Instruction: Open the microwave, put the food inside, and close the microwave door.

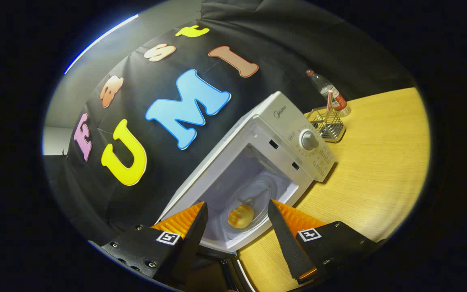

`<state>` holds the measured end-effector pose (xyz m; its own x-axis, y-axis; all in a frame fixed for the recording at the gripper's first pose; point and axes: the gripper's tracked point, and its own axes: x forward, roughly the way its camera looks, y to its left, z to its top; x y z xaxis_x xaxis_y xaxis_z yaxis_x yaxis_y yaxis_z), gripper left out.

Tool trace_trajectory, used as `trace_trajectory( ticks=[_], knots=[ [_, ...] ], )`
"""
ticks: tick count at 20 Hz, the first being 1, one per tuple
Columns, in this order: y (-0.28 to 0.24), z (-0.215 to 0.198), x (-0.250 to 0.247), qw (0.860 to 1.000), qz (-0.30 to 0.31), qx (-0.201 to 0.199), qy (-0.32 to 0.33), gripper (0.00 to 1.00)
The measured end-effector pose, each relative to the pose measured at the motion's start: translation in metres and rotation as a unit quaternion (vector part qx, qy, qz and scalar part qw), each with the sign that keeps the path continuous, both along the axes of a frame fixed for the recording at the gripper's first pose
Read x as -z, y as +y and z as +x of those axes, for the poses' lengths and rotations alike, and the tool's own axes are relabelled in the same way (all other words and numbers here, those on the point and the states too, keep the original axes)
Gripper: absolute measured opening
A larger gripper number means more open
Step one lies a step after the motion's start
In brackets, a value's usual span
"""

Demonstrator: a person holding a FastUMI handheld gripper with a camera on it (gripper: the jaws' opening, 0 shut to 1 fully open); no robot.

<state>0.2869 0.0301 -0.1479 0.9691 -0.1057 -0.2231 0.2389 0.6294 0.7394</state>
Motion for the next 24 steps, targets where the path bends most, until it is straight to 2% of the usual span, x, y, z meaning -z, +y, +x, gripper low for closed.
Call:
trace_trajectory(
  ticks=[6, 12, 18, 24],
  knots=[
    [0.001, -0.079, -0.033, 0.999, -0.044, -0.013, -0.021, 0.90],
    [0.017, -0.144, -0.056, 0.991, -0.119, -0.057, -0.033, 0.90],
    [0.051, -0.193, -0.079, 0.968, -0.214, -0.123, -0.047, 0.90],
    [0.107, -0.233, -0.102, 0.940, -0.268, -0.192, -0.091, 0.89]
  ],
)
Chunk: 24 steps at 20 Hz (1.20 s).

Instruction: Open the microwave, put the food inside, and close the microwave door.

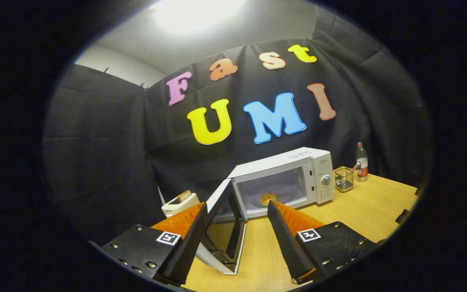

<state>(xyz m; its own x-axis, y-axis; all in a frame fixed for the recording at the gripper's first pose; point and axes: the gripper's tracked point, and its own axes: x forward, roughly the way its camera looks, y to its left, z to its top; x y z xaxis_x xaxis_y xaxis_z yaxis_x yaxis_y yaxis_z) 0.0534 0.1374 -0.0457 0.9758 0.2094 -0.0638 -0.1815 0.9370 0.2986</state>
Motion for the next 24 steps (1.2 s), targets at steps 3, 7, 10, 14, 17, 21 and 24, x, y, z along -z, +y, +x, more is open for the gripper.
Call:
trace_trajectory(
  ticks=[3, 7, 10, 14, 17, 21, 24],
  knots=[
    [0.040, -0.016, 0.001, 0.998, -0.027, -0.049, -0.006, 0.89],
    [0.090, -0.031, 0.011, 0.992, -0.058, -0.109, -0.007, 0.87],
    [0.127, -0.038, 0.027, 0.979, -0.112, -0.168, -0.013, 0.84],
    [0.157, -0.036, 0.065, 0.966, -0.137, -0.220, 0.012, 0.83],
    [0.173, -0.026, 0.088, 0.961, -0.130, -0.242, 0.039, 0.61],
    [0.179, -0.019, 0.112, 0.951, -0.163, -0.255, 0.069, 0.61],
    [0.173, -0.005, 0.119, 0.944, -0.212, -0.245, 0.064, 0.11]
  ],
)
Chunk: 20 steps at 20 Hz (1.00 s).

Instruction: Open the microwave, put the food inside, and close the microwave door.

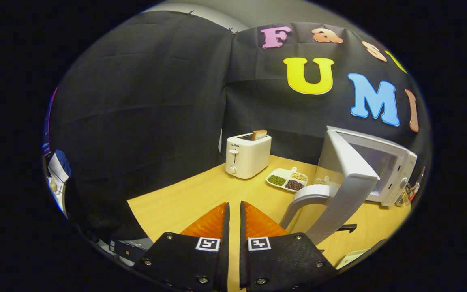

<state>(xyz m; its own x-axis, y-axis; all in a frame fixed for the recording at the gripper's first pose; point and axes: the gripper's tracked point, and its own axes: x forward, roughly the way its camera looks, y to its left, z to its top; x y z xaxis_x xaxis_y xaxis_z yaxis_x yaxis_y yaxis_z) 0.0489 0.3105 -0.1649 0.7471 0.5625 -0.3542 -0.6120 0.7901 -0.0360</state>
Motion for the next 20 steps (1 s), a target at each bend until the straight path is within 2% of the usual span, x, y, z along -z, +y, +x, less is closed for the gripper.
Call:
trace_trajectory(
  ticks=[4, 6, 8, 11, 15, 20],
  knots=[
    [-0.024, 0.011, 0.001, 0.999, -0.013, 0.047, -0.007, 0.11],
    [-0.032, 0.009, -0.001, 0.999, -0.012, 0.053, -0.002, 0.11],
    [-0.052, 0.009, -0.001, 0.997, -0.031, 0.077, -0.007, 0.11],
    [-0.081, 0.010, -0.002, 0.993, -0.002, 0.120, 0.002, 0.11],
    [-0.134, 0.021, -0.003, 0.981, -0.001, 0.193, 0.004, 0.11],
    [-0.187, 0.046, -0.006, 0.965, 0.018, 0.263, 0.010, 0.11]
  ],
)
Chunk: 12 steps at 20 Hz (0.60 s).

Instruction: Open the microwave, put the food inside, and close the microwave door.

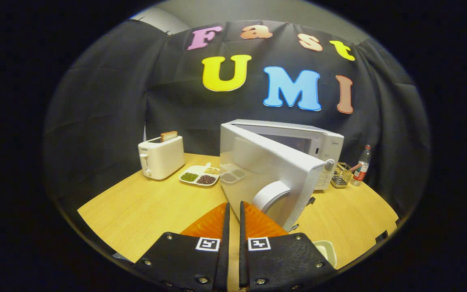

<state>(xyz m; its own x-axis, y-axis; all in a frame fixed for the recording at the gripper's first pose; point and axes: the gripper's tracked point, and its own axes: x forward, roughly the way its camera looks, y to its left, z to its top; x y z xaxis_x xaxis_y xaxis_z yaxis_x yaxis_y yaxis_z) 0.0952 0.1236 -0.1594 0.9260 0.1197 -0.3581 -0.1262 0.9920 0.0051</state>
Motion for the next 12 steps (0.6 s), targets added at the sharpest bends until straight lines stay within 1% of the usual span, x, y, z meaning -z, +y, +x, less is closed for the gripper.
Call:
trace_trajectory(
  ticks=[4, 5, 6, 7, 12],
  knots=[
    [-0.034, 0.024, -0.004, 0.999, 0.008, 0.053, -0.008, 0.11],
    [-0.035, 0.033, -0.006, 0.998, 0.017, 0.055, -0.017, 0.11],
    [-0.042, 0.048, -0.008, 0.998, 0.017, 0.062, -0.023, 0.01],
    [-0.050, 0.045, -0.008, 0.997, 0.016, 0.068, -0.021, 0.01],
    [-0.079, 0.080, -0.002, 0.994, 0.020, 0.107, -0.013, 0.01]
  ],
)
